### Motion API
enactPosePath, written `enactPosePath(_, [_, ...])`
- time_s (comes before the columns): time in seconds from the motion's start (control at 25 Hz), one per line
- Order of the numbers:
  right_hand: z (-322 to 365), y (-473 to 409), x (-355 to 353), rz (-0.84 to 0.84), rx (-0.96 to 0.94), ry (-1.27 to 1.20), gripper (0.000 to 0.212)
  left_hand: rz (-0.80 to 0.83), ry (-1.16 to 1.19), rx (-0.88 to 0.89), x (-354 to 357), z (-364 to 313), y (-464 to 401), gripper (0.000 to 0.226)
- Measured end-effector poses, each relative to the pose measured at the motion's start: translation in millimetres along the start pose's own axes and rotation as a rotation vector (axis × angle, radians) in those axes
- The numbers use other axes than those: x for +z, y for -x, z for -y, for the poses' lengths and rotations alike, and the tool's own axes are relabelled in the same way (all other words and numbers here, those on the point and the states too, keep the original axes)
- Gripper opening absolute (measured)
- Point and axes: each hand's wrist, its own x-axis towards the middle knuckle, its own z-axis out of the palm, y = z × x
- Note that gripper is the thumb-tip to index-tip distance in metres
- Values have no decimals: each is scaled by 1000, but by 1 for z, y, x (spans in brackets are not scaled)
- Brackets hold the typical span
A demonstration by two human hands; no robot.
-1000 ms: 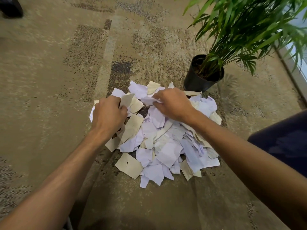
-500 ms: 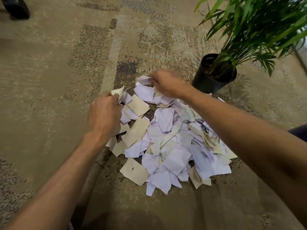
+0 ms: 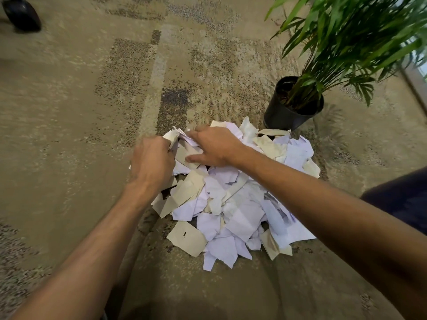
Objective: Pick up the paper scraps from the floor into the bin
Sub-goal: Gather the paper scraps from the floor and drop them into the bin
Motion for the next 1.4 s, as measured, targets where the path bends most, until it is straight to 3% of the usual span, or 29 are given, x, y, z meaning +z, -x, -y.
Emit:
enactPosePath(0.08, [10, 4, 1, -44, 56, -60, 42, -8, 29, 8, 0, 0, 1, 23])
enactPosePath(0.16, [16, 6, 1, -97, 149, -274, 28, -8, 56, -1, -1, 0, 1, 22])
enactPosePath(0.32, [15, 15, -4, -188, 318, -612, 41, -37, 144, -1, -5, -2, 1, 21])
enactPosePath(0.52, [0, 54, -34, -272, 383, -728, 37, -83, 306, -12, -15, -16, 0, 26])
enactPosePath(0.68, [-14, 95, -65, -387, 428, -693, 52, -132, 400, 42, -31, -42, 4, 14])
enactPosePath(0.84, [-25, 139, -93, -471, 468, -643, 25, -167, 487, 122, -54, -82, 17, 13])
enactPosePath(1.0, [-28, 190, -132, -619, 494, -526, 30, -190, 554, 216, -93, -136, 39, 12])
enactPosePath(1.24, [-42, 287, -208, -819, 595, -339, 21, -227, 618, 426, -143, -241, 61, 14])
enactPosePath(1.4, [-62, 357, -237, -813, 733, -206, 26, -170, 633, 583, -152, -320, 77, 14])
